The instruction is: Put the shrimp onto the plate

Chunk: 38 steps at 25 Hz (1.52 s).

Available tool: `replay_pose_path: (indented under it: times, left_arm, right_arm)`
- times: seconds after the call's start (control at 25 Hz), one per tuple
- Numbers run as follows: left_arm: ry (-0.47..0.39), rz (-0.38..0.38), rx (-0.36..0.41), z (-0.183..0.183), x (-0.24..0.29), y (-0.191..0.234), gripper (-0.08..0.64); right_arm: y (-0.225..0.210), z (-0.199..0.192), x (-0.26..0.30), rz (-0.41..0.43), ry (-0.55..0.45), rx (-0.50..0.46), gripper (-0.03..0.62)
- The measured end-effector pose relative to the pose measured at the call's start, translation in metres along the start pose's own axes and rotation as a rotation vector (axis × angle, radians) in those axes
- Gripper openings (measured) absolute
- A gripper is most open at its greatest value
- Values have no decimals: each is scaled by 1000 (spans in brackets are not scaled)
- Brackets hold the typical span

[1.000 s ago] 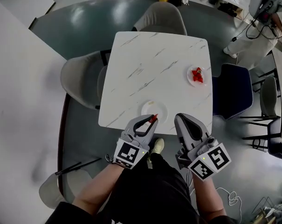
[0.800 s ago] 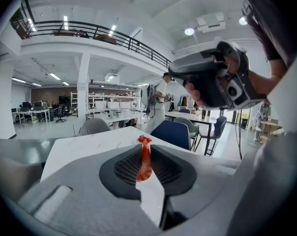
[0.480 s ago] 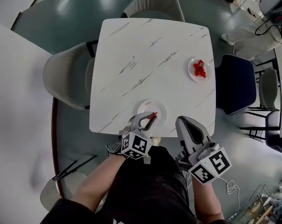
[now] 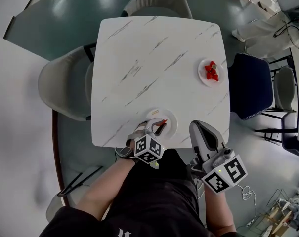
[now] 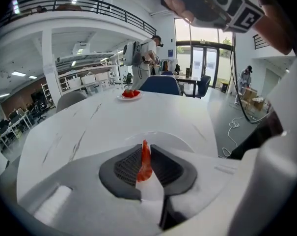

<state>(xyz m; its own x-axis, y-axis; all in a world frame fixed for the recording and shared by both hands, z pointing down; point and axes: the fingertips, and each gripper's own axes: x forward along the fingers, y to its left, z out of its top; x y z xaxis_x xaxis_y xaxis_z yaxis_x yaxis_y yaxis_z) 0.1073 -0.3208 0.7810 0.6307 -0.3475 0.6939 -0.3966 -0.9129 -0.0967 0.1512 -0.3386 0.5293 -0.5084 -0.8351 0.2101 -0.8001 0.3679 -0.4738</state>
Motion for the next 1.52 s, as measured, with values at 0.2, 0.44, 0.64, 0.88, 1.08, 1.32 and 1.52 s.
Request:
replay_pose_path:
  times: [0.2,0.44,0.64,0.88,1.08,1.32,1.52]
  left_arm:
    - [48,-28,25,-7,10,-3,60]
    - [66,-55,33,-7,14,-4,61]
    - [60,-78,-28,6,-13,-19,61]
    - [-57,6,-81,59,-51,20,61]
    - [-182,60,-157,103,-97,35,60]
    - [-326,122,-223,155,-159,42,13]
    - [-438,170,-291,189,-207,46,9]
  right_arm:
    - [-2,4,1,-9,0,4,2]
    - [-6,8,-2,-9,10,15,2]
    - [4,7,-14,-17,66,51,2]
    - [10,26,1,32,52,-10,2]
    - [25,37,4,74,51,-54,2]
    - [52,58,-1,138,36,-98,2]
    - [72,75,-7,171,12,-135,2]
